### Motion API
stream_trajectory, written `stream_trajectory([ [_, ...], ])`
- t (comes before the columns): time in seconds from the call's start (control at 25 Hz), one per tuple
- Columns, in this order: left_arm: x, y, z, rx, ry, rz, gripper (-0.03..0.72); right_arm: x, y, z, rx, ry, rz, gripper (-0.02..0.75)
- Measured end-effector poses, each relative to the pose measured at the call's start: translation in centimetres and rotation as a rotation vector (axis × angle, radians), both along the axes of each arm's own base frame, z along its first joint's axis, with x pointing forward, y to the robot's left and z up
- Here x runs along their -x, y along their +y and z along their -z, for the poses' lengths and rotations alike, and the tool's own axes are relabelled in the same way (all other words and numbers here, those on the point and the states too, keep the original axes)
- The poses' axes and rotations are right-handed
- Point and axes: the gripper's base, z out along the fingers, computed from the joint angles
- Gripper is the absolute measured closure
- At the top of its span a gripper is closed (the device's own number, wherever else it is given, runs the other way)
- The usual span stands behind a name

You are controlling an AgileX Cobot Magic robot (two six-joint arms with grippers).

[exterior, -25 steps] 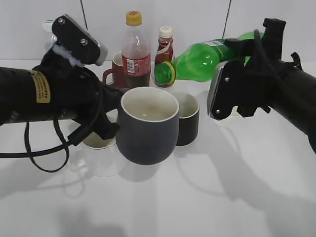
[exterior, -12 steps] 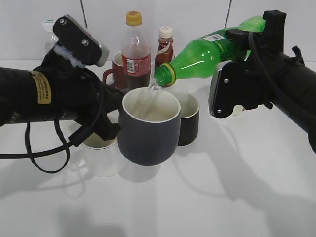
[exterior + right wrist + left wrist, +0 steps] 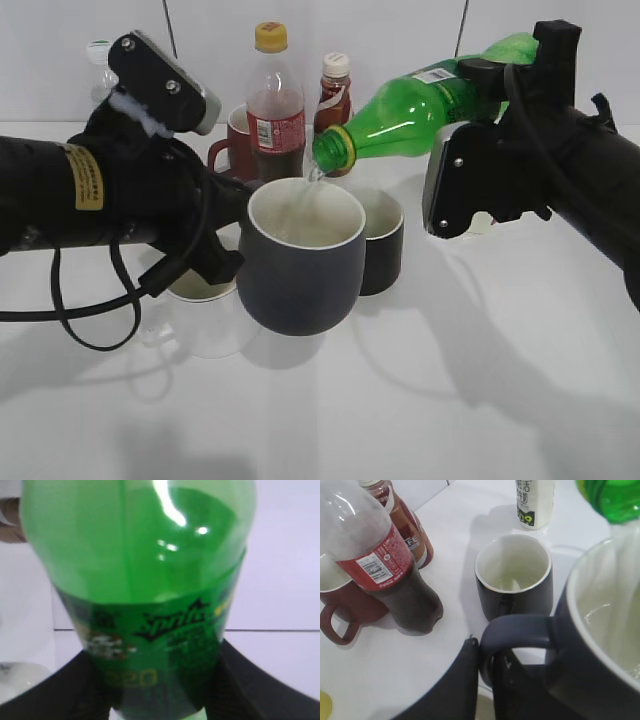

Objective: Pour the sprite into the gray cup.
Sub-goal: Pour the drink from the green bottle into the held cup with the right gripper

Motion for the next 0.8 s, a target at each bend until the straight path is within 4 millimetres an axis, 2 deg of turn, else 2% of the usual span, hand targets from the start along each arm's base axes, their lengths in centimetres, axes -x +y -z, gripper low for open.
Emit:
stream_trajectory([
  [0.16, 0.0, 0.0, 0.0, 0.001, -0.001, 0.000, 0.641, 0.0, 0.0, 0.1, -0.091, 0.041, 0.001, 0.391],
  [0.36, 0.0, -0.1, -0.1, 0.007, -0.007, 0.003, 0.641, 0.3, 0.5, 1.0, -0.225, 0.194, -0.033, 0.391],
  [0.48, -0.2, -0.1, -0.3, 0.035, -0.024, 0.003, 0.641, 0.5, 0.8, 1.5, -0.353, 0.314, -0.045, 0.391],
  [0.56, -0.5, 0.2, -0.5, 0.064, -0.023, -0.027, 0.641, 0.7, 0.9, 1.5, -0.511, 0.391, -0.024, 0.391],
  [0.72, -2.2, 3.1, -1.5, 0.117, -0.030, -0.168, 0.641, 0.7, -0.4, 0.0, -0.882, 0.456, 0.071, 0.391],
  [0.8, -3.2, 5.4, -2.3, 0.142, -0.055, -0.259, 0.641, 0.3, -2.0, -0.5, -1.058, 0.466, 0.139, 0.391],
])
